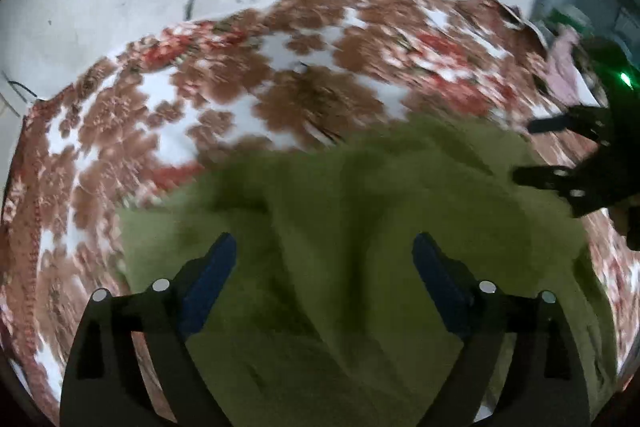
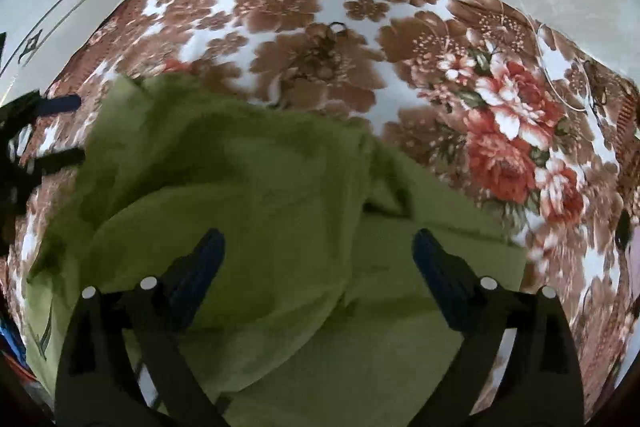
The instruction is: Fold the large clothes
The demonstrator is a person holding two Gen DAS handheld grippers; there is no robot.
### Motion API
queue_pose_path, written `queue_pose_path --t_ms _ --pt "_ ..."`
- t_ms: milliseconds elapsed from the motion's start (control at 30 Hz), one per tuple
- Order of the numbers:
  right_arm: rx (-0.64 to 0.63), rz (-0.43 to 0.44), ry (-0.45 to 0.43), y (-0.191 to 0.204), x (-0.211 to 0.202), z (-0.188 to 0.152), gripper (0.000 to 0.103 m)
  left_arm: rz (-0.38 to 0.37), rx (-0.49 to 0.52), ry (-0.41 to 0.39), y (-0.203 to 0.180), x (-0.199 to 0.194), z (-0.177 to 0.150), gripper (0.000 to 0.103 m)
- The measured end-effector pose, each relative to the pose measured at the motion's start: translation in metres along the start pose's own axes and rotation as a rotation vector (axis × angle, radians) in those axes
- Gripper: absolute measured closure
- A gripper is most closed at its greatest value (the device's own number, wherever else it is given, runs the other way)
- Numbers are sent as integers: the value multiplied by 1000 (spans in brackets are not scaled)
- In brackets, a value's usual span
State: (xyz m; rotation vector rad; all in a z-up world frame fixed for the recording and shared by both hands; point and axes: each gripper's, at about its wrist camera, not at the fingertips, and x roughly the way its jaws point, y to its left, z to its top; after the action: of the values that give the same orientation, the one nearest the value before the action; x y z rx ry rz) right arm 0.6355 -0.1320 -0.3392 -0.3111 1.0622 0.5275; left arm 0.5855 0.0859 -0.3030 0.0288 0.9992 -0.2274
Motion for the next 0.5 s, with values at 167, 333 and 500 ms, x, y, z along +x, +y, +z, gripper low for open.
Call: queue_pose_path --t_ms 167,333,500 --pt "-19 -110 88 19 48 -40 11 11 -30 64 -18 43 -52 13" --pt "-74 -188 125 14 75 -73 11 54 -47 119 -13 83 -87 9" --pt "-68 -210 95 13 50 -77 13 56 -79 101 -10 63 -84 10"
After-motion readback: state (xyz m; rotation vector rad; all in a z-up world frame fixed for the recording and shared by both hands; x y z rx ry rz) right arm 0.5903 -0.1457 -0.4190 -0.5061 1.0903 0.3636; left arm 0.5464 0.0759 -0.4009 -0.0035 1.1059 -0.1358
